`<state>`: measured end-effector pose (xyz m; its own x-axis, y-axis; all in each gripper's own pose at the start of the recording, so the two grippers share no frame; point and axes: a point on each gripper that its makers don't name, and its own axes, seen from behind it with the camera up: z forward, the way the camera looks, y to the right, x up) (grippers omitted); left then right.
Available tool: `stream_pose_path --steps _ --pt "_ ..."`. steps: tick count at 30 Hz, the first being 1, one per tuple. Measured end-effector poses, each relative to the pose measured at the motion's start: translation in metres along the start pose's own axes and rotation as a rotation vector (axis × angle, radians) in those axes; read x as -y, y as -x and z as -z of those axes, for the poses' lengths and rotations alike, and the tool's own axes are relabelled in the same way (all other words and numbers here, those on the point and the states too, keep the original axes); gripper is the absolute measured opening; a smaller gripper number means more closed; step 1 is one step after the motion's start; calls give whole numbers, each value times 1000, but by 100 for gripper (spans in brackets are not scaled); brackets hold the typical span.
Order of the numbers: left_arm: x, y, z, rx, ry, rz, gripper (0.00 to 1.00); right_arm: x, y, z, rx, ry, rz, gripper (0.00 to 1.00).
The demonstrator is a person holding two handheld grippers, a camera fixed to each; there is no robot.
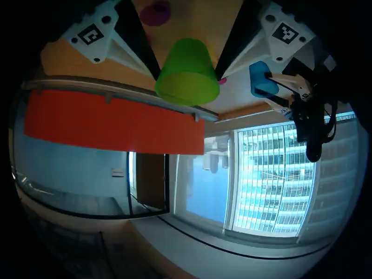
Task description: Pour water
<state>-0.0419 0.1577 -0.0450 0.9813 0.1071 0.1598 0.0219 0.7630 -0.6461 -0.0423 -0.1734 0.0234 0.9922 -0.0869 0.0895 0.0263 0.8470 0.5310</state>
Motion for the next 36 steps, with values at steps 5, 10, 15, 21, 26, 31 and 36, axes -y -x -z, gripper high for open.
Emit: stream_pose_path --steps 5,10,15,21,26,31,36 --pt "2 -6 0 -14 -2 -8 87 2 0 0 -7 -8 -3 89" --pt "3 -16 1 -33 -2 -32 87 10 1 0 -8 -33 -9 89" --pt "2 -26 4 -54 -7 -69 87 22 5 -2 -8 -60 -5 89" --pt "1 -40 7 -82 -13 -104 87 37 14 -4 -1 -93 3 89" --pt "1 -54 11 -109 -18 -125 87 46 22 -5 9 -115 7 89" --pt "3 -68 12 -128 -33 -165 87 56 29 -7 17 -142 6 89" --pt "4 -79 12 -142 -49 -229 87 66 35 -9 23 -162 10 89"
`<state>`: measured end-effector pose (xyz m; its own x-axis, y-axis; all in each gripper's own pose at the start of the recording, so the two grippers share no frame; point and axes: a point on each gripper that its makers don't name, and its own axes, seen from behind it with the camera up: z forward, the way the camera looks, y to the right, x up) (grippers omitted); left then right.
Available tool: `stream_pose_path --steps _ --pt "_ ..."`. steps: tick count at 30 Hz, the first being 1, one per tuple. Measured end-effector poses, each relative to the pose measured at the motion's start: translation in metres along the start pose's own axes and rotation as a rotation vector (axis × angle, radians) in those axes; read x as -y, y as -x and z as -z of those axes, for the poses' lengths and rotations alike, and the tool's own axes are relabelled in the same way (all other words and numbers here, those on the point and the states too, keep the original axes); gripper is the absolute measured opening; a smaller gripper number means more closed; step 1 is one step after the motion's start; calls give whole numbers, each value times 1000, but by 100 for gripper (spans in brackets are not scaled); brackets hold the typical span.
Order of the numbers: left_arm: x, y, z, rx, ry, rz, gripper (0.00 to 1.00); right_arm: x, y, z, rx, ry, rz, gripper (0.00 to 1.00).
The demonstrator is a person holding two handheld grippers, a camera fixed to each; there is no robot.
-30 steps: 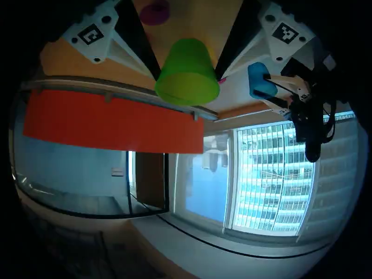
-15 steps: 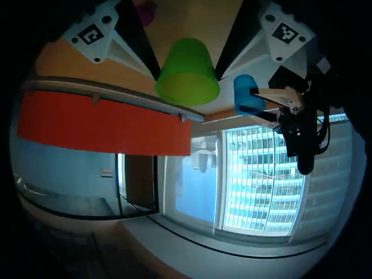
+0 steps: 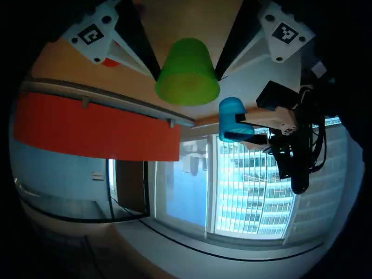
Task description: Pour water
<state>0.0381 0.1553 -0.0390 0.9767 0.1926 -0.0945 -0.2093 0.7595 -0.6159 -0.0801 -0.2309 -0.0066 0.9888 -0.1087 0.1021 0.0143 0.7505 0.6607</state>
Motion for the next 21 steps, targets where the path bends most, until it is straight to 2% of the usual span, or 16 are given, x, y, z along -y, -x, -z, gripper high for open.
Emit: stream_pose_path --steps 4,12,17,21 --pt "2 -7 -2 -4 -11 -54 87 9 5 -3 5 -21 0 89" --pt "5 -17 -7 -6 -29 -126 87 25 15 -9 16 -60 1 89" --pt "8 -22 -8 2 -55 -206 87 34 19 -13 21 -79 10 89" --pt "7 -28 -8 -4 -64 -267 87 39 23 -16 22 -90 13 89"
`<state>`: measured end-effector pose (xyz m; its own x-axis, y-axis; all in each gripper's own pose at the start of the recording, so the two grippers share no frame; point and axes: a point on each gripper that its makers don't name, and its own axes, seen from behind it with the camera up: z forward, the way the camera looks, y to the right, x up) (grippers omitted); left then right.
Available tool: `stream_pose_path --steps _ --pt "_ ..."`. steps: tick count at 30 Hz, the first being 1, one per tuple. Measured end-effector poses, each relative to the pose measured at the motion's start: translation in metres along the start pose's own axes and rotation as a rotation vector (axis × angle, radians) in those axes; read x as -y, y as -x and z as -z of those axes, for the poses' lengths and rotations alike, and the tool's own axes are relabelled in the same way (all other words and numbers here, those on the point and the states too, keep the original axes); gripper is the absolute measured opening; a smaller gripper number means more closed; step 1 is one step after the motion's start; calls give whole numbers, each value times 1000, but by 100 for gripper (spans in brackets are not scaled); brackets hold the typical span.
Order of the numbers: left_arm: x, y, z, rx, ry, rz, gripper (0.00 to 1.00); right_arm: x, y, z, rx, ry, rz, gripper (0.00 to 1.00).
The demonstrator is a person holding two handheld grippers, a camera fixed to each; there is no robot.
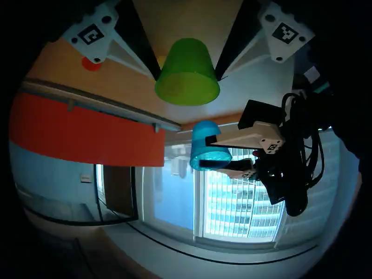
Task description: Pour water
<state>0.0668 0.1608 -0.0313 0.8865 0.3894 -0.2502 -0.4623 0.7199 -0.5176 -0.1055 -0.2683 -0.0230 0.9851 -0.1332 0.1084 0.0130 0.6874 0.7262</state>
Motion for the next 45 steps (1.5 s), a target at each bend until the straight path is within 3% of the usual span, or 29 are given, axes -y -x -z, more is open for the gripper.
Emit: stream_pose_path --steps 11,20,29,45 --pt "-8 -22 2 -37 20 -71 87 17 5 -13 2 -39 0 89" --pt "-7 -32 4 -39 3 -191 87 29 4 -18 -1 -64 8 89" --pt "-12 -42 7 -57 -1 -277 87 35 5 -17 1 -75 30 89" --pt "-11 -48 -1 -70 -31 -440 87 36 2 -16 -3 -77 45 89"
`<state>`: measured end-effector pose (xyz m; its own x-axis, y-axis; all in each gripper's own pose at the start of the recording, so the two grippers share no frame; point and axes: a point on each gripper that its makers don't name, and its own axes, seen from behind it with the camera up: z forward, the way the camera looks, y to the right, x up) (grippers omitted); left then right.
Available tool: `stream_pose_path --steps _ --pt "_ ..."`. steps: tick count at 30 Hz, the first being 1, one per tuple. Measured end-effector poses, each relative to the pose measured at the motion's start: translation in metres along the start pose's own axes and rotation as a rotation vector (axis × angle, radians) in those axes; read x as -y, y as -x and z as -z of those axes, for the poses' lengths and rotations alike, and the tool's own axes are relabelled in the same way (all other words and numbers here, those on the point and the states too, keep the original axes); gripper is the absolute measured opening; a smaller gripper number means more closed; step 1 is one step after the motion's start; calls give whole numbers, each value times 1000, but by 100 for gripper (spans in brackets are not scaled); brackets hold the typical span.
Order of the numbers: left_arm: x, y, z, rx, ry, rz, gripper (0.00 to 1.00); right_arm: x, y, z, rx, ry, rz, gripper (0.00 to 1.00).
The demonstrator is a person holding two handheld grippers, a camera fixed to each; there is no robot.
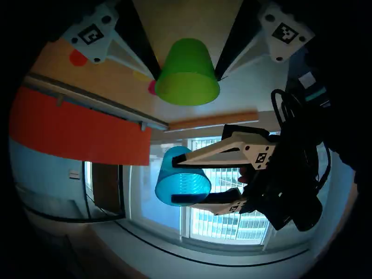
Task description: Pour water
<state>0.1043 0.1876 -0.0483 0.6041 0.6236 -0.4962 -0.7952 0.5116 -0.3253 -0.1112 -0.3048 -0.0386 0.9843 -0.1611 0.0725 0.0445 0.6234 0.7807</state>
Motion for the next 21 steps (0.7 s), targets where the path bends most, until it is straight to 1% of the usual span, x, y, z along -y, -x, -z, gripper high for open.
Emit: stream_pose_path --steps 8,21 --pt "-2 -1 -1 4 -7 -61 87 0 0 1 0 -1 12 89" --pt "-4 -4 -4 -2 -6 -144 87 -2 0 0 -3 0 14 89"
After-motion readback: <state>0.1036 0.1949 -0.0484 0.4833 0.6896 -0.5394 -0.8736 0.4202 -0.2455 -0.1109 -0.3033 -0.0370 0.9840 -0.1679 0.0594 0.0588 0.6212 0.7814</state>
